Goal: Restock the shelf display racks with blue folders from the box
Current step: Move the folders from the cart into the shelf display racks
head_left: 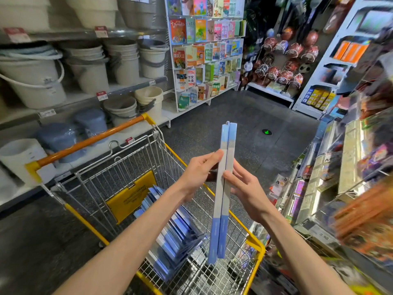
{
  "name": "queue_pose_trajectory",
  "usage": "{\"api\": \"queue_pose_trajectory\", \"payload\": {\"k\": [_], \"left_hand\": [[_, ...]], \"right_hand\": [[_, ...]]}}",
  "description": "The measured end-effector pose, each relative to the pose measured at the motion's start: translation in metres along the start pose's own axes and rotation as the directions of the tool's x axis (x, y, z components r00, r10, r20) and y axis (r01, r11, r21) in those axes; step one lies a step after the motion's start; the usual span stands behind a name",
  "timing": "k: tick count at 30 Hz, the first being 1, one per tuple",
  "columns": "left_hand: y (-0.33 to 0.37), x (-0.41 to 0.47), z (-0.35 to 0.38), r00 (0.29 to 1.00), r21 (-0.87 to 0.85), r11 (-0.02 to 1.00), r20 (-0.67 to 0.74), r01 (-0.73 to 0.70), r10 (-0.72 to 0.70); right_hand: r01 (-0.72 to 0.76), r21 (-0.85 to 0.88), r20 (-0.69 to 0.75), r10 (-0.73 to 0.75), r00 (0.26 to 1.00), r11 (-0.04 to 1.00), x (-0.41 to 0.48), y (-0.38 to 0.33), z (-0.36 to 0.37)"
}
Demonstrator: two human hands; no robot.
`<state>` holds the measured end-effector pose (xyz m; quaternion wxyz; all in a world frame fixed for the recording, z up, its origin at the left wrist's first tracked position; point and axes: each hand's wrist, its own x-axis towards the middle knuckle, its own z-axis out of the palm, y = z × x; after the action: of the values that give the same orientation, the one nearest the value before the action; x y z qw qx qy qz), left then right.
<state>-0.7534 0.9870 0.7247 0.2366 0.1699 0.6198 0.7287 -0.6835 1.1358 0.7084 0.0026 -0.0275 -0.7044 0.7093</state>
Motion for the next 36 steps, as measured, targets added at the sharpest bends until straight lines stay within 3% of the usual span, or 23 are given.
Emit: {"api": "queue_pose_trajectory", "payload": {"k": [11, 15, 19, 21, 23, 25, 28, 30, 32, 34, 36], "left_hand": [[-0.004, 0.002, 0.004, 0.998, -0.088, 0.996, 0.058, 0.030, -0.025], [-0.008, 0.010, 0.010, 0.997, -0.103, 0.993, 0.051, 0.060, -0.055], [0.000, 0.024, 0.011, 0.976, -0.133, 0.983, 0.192, 0.125, -0.098], [0.010, 0.031, 0.013, 0.978, -0.103, 0.989, 0.189, 0.105, -0.084], [0.020, 0.043, 0.018, 0.989, -0.094, 0.993, 0.141, 0.068, -0.055], [0.029, 0.060, 0.032, 0.999, -0.081, 0.995, -0.011, -0.053, 0.053], [0.029, 0.080, 0.041, 0.903, 0.007, 0.965, -0.349, -0.264, 0.249], [0.027, 0.095, 0.037, 0.856, 0.141, 0.954, -0.423, -0.263, 0.298], [0.035, 0.106, 0.040, 0.910, 0.165, 0.974, -0.359, -0.156, 0.207], [0.046, 0.116, 0.060, 0.976, 0.108, 0.989, -0.181, -0.099, 0.118], [0.062, 0.116, 0.078, 0.987, 0.161, 0.976, -0.043, -0.144, 0.153]], "right_hand": [[0.029, 0.024, 0.042, -0.030, 0.999, 0.999, -0.004, -0.001, -0.006], [0.085, -0.050, -0.059, -0.088, 0.994, 0.995, -0.005, -0.006, -0.003], [0.086, -0.148, -0.248, -0.121, 0.961, 0.985, -0.005, -0.019, -0.021], [0.078, -0.130, -0.288, -0.113, 0.951, 0.988, -0.007, -0.029, -0.031], [0.078, -0.074, -0.316, -0.098, 0.944, 0.994, -0.012, -0.043, -0.038], [0.097, -0.026, -0.351, -0.100, 0.931, 0.995, -0.021, -0.062, -0.054], [0.112, 0.028, -0.396, -0.092, 0.914, 0.993, -0.042, -0.091, -0.080], [0.125, 0.065, -0.399, -0.088, 0.913, 0.990, -0.056, -0.106, -0.096], [0.142, 0.086, -0.420, -0.094, 0.903, 0.986, -0.070, -0.124, -0.108], [0.198, 0.109, -0.447, -0.130, 0.885, 0.974, -0.086, -0.139, -0.124], [0.264, 0.098, -0.441, -0.196, 0.876, 0.959, -0.100, -0.155, -0.131]]}}
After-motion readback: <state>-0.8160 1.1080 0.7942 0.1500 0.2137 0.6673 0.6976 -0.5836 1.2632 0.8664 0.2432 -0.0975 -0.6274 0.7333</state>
